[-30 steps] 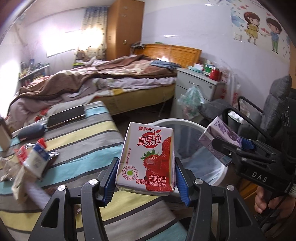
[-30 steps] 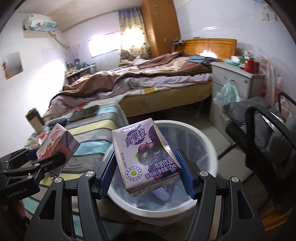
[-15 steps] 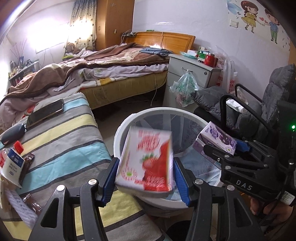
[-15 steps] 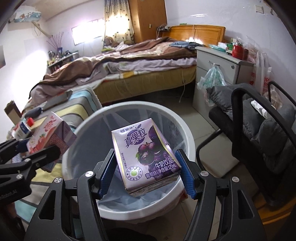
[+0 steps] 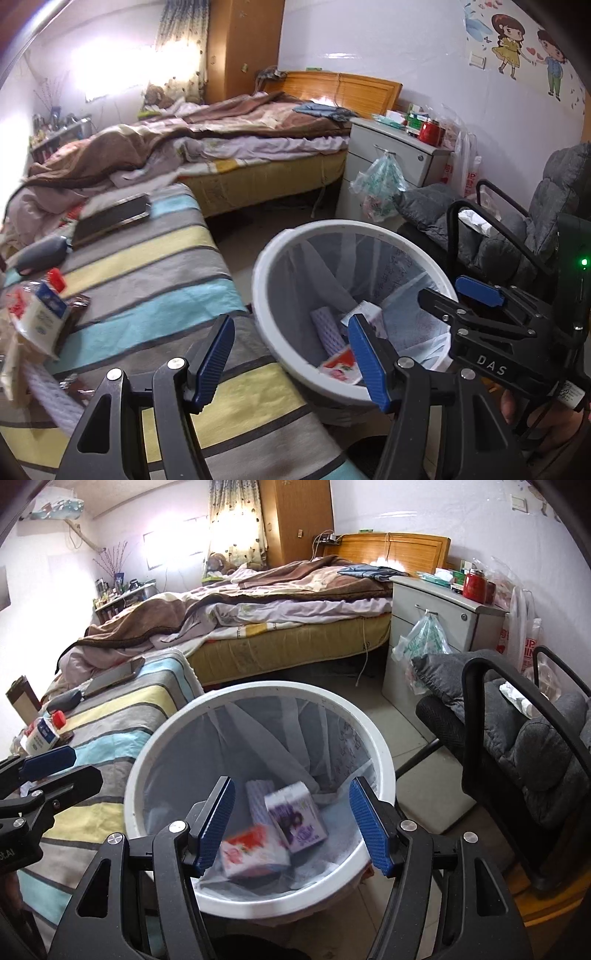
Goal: Collect trash
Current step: 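Move both tools back toward the remaining trash on the bed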
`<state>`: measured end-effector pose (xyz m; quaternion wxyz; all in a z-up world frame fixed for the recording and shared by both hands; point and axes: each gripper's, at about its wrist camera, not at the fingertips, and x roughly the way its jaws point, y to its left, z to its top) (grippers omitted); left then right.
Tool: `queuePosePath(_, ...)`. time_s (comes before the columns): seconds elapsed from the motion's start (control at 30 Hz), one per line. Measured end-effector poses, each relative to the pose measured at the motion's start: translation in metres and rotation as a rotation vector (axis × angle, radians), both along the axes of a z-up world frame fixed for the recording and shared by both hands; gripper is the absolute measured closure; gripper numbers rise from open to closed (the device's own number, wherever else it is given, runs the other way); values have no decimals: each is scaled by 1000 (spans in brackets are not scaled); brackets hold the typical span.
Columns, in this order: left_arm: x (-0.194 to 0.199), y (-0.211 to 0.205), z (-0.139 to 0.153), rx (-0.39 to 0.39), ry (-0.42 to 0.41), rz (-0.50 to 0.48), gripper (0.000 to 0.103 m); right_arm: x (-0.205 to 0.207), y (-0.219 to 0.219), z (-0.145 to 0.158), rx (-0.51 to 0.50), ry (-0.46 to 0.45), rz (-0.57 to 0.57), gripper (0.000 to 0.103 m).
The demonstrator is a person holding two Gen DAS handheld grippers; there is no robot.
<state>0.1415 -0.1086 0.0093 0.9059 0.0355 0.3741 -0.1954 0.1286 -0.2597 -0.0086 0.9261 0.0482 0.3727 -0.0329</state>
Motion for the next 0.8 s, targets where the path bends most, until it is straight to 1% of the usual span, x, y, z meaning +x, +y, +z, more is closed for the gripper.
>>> queuePosePath(0.07,-5,5,5,7,-15,10,39,1,5,2,3,-11,0,37)
queuePosePath(0.23,-18,27,13,-14,-27,31,39,-1,19,9,16,-39,24,37)
queuePosePath(0.37,-28,49,19,-27,-45,68,39,-4,35,14,18,-62,57,37)
queuePosePath(0.5,-39,70,23,-37,-61,101,39,-6,50,17,24,-78,98,37)
queuePosePath(0.67,-48,97,26,-27,-79,142,39,-8,74,19,24,-100,157,37)
queuePosePath(0.8,-53,127,24,-24,-79,200,39,-9,97,21,24,-111,205,37)
